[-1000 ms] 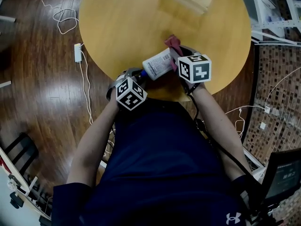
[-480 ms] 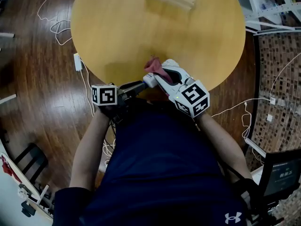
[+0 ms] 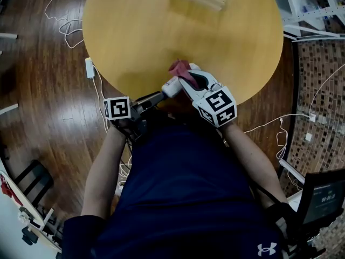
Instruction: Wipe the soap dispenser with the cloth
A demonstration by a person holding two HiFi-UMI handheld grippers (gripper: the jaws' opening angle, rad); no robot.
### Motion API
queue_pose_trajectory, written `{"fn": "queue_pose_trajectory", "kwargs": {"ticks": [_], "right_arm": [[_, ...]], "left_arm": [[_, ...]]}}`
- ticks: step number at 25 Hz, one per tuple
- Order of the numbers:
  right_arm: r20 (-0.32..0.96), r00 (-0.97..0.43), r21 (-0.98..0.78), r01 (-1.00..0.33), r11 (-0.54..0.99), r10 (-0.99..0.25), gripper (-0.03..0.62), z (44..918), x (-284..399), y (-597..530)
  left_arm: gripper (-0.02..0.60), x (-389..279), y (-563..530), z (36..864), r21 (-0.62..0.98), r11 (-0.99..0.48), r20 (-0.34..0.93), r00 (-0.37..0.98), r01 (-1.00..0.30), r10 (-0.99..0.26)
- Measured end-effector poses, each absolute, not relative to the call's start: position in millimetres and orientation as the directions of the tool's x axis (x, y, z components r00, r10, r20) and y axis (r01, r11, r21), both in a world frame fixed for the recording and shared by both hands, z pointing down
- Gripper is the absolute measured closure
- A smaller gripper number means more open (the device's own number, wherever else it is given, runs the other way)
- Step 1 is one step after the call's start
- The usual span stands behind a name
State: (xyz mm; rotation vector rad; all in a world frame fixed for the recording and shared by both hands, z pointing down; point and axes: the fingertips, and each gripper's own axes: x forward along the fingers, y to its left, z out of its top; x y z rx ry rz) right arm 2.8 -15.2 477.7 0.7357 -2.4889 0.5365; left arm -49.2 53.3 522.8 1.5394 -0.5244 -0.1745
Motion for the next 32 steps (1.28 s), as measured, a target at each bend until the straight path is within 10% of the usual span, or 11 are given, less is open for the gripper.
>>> {"fn": "queue_pose_trajectory", "kwargs": {"ticks": [12, 23, 32], "right_arm": [[0.568, -0.643, -0.192, -0.711, 0.676, -0.514, 0.519, 484.0, 51.2, -59.6], [0.501, -0.842, -0.261, -0.369, 0.892, -0.201, 0.517, 445.6, -57.6, 34.4], [0.501, -0.806, -0.306, -0.506, 0.806, -0.315, 0.517, 472.2, -24.8, -4.9]], "left_arm": [[0.436, -57.1, 45.7, 521.1, 0.977, 0.052, 0.206, 0.853, -0.207, -0.479], [0.437, -58.3, 32.5, 513.9, 0.974, 0.161, 0.222, 0.798, -0.158, -0.560], [0.437, -65.7, 34.9, 525.2, 0.971, 0.192, 0.231, 0.778, -0.144, -0.585]]}}
